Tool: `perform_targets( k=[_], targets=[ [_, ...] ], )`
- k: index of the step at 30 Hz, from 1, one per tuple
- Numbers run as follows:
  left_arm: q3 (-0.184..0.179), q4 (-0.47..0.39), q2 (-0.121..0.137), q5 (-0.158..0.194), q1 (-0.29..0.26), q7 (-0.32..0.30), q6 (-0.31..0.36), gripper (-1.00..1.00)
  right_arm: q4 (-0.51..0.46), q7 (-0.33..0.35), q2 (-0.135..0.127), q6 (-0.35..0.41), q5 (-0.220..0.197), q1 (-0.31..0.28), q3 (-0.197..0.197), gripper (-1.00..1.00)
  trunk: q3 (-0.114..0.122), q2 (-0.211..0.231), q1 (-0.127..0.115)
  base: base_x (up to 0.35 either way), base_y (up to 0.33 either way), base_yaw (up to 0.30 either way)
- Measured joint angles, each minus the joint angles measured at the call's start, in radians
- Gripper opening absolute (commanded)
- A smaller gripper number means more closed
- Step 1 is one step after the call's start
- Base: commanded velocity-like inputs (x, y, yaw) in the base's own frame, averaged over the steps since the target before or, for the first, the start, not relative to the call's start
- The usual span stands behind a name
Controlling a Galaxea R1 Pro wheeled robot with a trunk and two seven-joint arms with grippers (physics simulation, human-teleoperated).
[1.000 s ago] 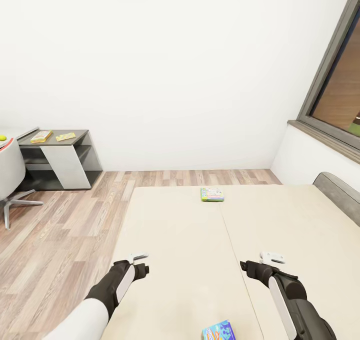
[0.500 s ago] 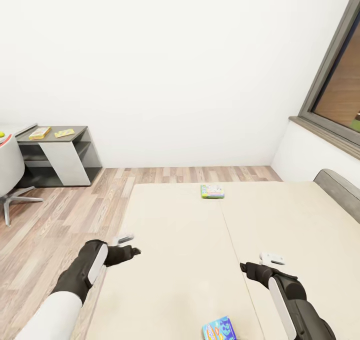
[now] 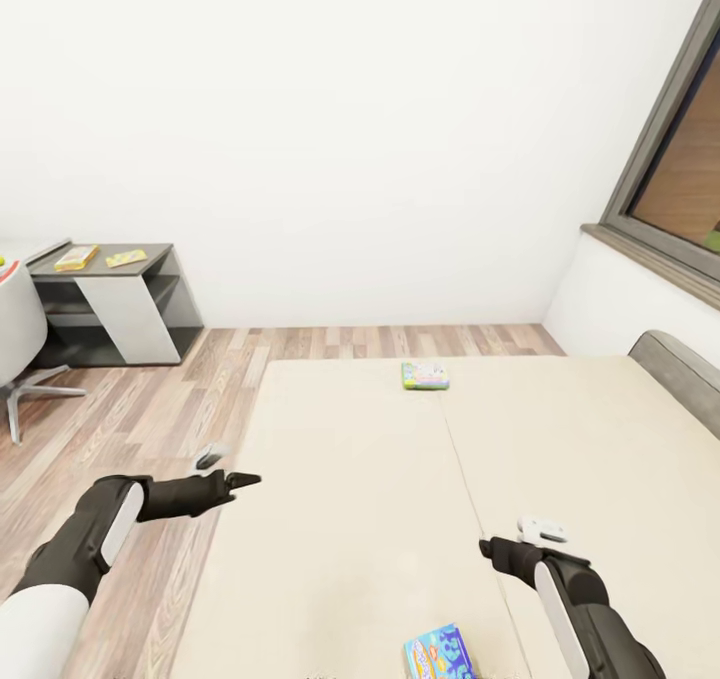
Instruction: Put all the toys in the child's room - the three board games (two on the bed and one on the table), the two jigsaw puzzles on the table, and the tennis ball on the table - inside the toy box on the table in the child's room.
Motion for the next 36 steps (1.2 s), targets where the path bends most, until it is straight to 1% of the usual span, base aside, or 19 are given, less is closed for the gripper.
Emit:
perform_targets(
  k=[5,7,8,12,15,17,22,27,32,36],
  targets=[
    [0.001,0.0,0.022,0.005,0.001,-0.048,0.0,1.0,0.047,0.0,0.0,-0.002,-0.001,-0.005,-0.001,1.0,-0.008,0.0,0.0,0.0,0.0,0.0],
    [0.001,0.0,0.025,0.005,0.002,-0.067,0.0,1.0,0.055,0.0,0.0,-0.002,-0.002,-0.007,-0.001,1.0,-0.011,0.0,0.0,0.0,0.0,0.0],
    [0.001,0.0,0.027,0.004,0.002,-0.09,-0.001,1.0,0.06,0.0,0.0,-0.002,-0.002,-0.008,-0.002,1.0,-0.013,0.0,0.0,0.0,0.0,0.0],
    [0.002,0.001,0.031,0.002,0.002,-0.145,-0.004,1.0,0.065,0.0,0.001,-0.002,-0.001,-0.009,-0.002,1.0,-0.02,0.0,0.0,0.0,0.0,0.0],
    [0.002,0.001,0.04,0.001,0.003,-0.164,-0.006,1.0,0.067,0.0,0.003,-0.002,-0.001,-0.009,-0.001,1.0,-0.025,0.0,0.0,0.0,0.0,0.0],
    [0.002,0.002,0.05,0.002,0.003,-0.175,-0.008,1.0,0.071,-0.001,0.011,-0.006,0.001,-0.01,-0.001,1.0,-0.028,0.0,0.0,0.0,0.0,0.0],
    [0.001,0.003,0.058,0.002,0.004,-0.183,-0.011,1.0,0.089,-0.001,0.023,-0.011,0.009,-0.014,0.001,1.0,-0.036,0.0,0.0,0.0,0.0,0.0],
    [0.002,0.003,0.06,0.002,0.004,-0.184,-0.012,1.0,0.104,0.0,0.025,-0.013,0.004,-0.02,-0.001,1.0,-0.044,0.0,0.0,0.0,0.0,0.0],
    [0.001,0.003,0.06,0.002,0.004,-0.183,-0.012,1.0,0.151,0.0,0.026,-0.022,0.008,-0.024,-0.001,1.0,-0.053,0.0,0.0,0.0,0.0,0.0],
    [0.001,0.003,0.059,0.002,0.004,-0.183,-0.012,1.0,0.17,0.0,0.02,-0.029,0.007,-0.028,-0.003,1.0,-0.059,0.0,0.0,0.0,0.0,0.0]
  ],
)
